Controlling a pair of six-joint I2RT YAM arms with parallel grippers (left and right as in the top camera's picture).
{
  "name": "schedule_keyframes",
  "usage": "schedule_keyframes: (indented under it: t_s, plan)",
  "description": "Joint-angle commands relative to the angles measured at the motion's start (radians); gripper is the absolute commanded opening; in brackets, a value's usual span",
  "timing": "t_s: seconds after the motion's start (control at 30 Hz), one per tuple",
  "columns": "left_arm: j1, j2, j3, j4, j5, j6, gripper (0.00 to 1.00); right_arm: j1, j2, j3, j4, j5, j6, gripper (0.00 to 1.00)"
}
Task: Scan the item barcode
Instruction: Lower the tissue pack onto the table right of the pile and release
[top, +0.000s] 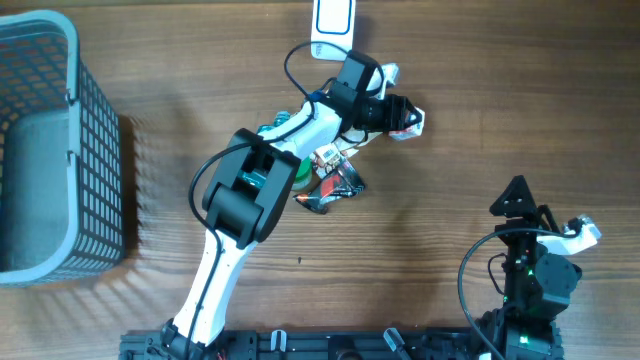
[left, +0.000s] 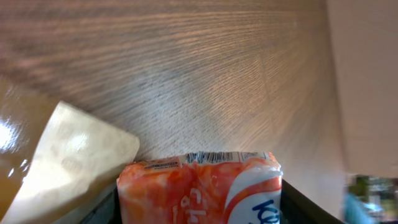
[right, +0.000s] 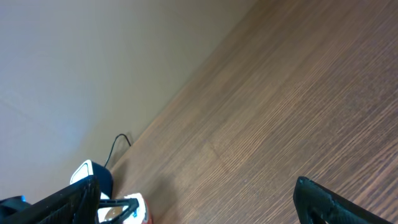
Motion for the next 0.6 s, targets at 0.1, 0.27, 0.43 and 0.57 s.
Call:
schedule_keyframes:
  t_s: [0.1,0.27,0.43,0.57]
  plan:
    - [-0.063,0.009,0.0,-0.016,-0.317,0.15,0.7,-0.003,0.0,-0.001,0.009,0.034,-0.018,1.0]
    - [-0.11,-0.008,0.0,-0.009,-0.382,0.15,0.76,-0.003,0.0,-0.001,0.015,-0.019,0.045,1.0]
    - [-0.14,-0.07,0.0,-0.01,-0.382,0.161,0.79,-0.003,0.0,0.042,0.08,-0.264,-0.31,1.0]
    - [-0.143,-0.162,0.0,-0.009,-0.386,0.185,0.92,-0.003,0.0,0.183,-0.017,-0.237,-0.37,1.0]
